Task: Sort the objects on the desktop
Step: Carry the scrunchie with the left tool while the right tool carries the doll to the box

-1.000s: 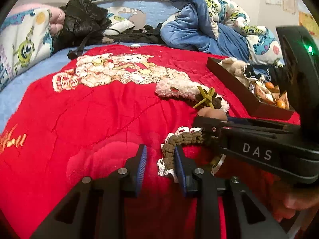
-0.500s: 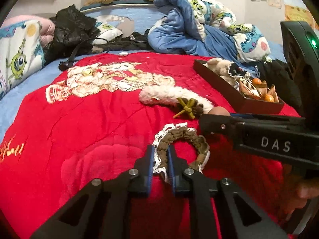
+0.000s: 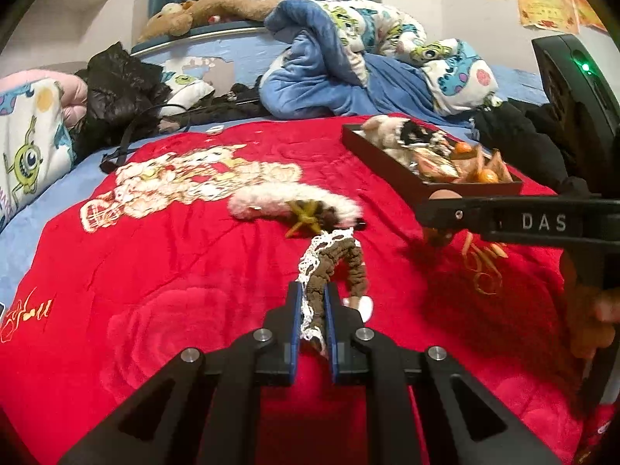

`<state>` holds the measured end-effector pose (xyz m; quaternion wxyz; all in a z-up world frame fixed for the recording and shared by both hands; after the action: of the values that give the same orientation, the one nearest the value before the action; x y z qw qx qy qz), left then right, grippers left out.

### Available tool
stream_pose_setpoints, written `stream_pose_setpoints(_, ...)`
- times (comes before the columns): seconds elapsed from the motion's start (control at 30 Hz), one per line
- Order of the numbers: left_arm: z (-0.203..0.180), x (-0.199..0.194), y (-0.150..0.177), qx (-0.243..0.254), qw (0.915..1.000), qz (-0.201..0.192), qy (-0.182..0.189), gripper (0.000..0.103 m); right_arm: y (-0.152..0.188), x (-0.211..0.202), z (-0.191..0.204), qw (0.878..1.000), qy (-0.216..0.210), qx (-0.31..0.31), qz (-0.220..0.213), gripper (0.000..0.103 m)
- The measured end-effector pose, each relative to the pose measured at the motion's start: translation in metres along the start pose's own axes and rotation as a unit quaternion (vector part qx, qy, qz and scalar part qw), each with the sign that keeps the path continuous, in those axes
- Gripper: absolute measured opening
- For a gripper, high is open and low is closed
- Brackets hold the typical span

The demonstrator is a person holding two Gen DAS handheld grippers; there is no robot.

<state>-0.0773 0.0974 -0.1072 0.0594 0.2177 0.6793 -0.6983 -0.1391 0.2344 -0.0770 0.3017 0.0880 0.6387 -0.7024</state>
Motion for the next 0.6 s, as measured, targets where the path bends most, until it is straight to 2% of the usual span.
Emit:
stream_pose_setpoints(0.33,-0.058,-0.003,-0.006,0.002,0.9989,-0.003,0.047,0.012,0.004,-0.04,-0.051,0.999,0.03,0.019,-0.017,0.034)
stream_pose_setpoints(0.6,-0.117,-0.01,-0.017,0.003,0.9941,-0.009,0.108,0.012,0.015,-0.076,-0.098,0.997,0.06,0.04,-0.028,0.034)
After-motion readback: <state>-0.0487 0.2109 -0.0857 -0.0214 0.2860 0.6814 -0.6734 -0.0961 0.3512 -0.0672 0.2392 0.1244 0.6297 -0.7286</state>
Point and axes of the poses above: each gripper's, at about its wrist camera, not at the fingertips, and x roughly the way its jaws point, z to its left, y to its underside, the point moved 5 cm from there along x, roughly the way its jaws point, and after that the axes turned 12 degrees about -z, right-handed, at the moved point
